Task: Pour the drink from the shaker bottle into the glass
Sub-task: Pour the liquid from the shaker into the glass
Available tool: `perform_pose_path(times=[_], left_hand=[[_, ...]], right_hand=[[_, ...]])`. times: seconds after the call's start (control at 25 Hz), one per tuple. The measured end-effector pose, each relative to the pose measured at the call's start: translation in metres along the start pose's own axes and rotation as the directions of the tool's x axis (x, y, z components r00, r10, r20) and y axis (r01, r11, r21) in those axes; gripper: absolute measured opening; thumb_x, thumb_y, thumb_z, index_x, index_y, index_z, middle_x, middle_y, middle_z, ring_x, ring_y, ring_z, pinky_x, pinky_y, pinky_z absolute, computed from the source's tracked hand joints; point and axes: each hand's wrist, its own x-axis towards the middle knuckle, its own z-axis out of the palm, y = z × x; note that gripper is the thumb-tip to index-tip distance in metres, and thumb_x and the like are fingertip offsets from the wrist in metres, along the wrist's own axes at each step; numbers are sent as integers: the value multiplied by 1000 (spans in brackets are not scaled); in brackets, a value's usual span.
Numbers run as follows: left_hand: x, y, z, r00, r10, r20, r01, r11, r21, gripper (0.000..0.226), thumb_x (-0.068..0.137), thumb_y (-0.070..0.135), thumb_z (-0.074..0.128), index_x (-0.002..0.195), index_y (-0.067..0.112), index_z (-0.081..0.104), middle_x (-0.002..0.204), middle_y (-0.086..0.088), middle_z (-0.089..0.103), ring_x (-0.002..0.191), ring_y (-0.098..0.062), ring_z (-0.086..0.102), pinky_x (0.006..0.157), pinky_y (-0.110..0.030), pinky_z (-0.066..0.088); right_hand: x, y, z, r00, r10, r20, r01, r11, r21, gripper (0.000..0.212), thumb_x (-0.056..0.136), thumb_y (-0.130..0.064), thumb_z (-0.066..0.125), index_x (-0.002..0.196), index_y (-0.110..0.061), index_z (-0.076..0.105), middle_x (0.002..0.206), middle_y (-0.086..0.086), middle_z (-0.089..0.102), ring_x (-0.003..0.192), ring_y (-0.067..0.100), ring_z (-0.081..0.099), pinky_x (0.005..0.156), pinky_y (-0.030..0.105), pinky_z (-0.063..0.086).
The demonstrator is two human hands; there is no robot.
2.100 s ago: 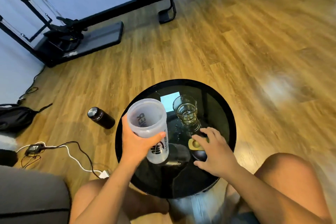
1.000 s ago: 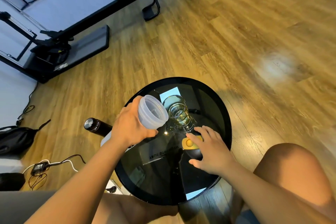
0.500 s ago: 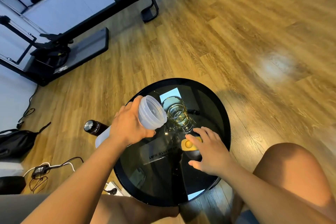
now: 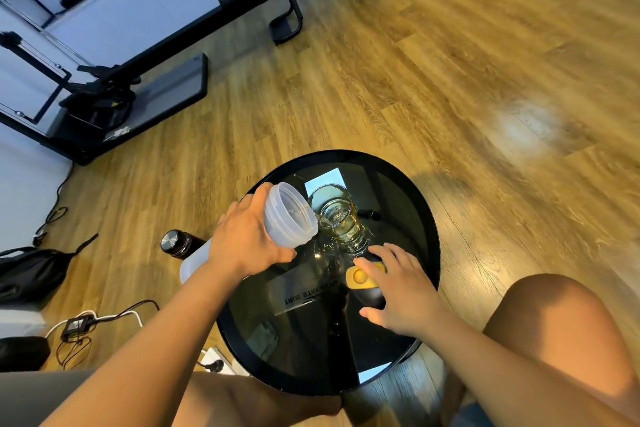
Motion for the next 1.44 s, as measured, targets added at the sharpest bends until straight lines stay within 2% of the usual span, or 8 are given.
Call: perform_pose_path(times=[0.4, 1.44], left_hand=[[3, -1, -1, 1000, 8, 1, -8, 1000, 17, 112, 56, 44, 93, 150, 32, 33, 132, 4, 59, 118, -31, 55, 100, -53, 49], [5, -3, -5, 1000, 27, 3, -27, 999, 33, 112, 57, 42, 93, 151, 31, 33, 133, 3, 58, 119, -31, 54, 104, -53, 46]], right_hand=[[-1, -1, -4, 1000, 8, 15, -8, 1000, 8, 82, 78, -64, 62, 146, -38, 22, 157, -1, 21, 146, 27, 9, 117, 47, 20], [-1, 1, 0, 1000, -9, -9, 9, 1000, 4, 84, 76, -65, 63, 145, -37, 26, 155, 1, 27, 145, 28, 14, 116, 48, 21]])
